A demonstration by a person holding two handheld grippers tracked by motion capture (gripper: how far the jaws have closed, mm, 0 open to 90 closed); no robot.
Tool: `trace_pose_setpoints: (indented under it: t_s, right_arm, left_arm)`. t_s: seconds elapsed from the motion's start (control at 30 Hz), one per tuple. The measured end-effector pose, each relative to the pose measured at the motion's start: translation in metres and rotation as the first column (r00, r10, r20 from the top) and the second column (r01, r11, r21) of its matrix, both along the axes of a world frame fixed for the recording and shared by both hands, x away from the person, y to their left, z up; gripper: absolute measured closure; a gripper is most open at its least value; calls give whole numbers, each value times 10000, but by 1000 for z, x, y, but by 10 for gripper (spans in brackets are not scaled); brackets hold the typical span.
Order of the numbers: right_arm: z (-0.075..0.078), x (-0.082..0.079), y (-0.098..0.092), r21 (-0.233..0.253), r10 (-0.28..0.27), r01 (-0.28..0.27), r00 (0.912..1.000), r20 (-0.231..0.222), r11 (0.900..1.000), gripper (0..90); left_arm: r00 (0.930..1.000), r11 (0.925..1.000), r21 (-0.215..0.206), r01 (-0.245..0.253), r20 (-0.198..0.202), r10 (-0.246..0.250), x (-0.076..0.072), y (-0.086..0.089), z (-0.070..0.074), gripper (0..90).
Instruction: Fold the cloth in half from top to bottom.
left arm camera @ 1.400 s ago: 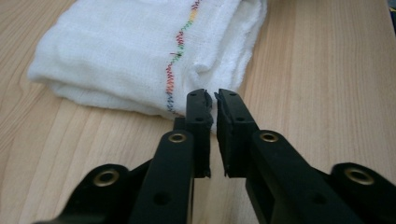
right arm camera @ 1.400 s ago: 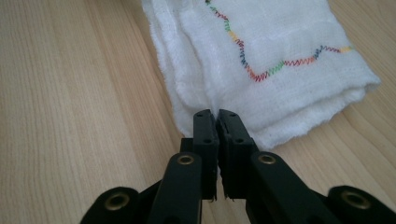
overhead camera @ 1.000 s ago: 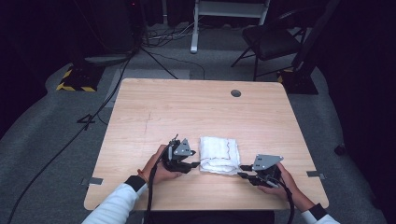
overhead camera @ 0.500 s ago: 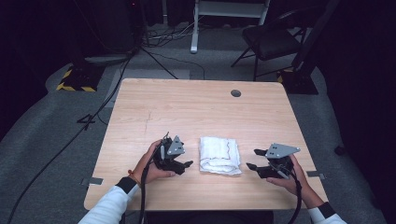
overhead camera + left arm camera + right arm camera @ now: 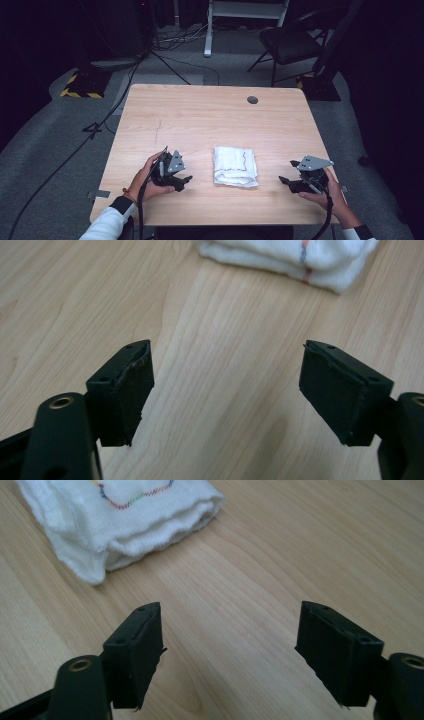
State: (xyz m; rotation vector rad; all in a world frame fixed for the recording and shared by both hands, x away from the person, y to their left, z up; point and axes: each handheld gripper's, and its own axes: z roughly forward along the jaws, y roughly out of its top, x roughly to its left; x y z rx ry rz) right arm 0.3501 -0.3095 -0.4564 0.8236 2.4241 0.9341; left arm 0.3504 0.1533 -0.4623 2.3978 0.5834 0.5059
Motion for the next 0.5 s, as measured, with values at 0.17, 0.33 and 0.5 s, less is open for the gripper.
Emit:
trace_pose_setpoints:
  t_s: [0.17,0.33,0.5]
  right_arm:
    - [-6,-2,-12,-100,-326,325,9995,-32,9994,274]
    - [-10,-2,-24,-95,-659,658,9978,-77,9978,268]
    - [-18,-3,-34,-170,-888,884,9958,-234,9959,252]
  left_arm:
    - [9992,9986,358,-387,124,382,-5,11,-7,204]
    - [9969,9968,171,-782,136,780,-7,24,-10,202]
    - [9967,9968,119,-789,216,786,-7,33,-15,200]
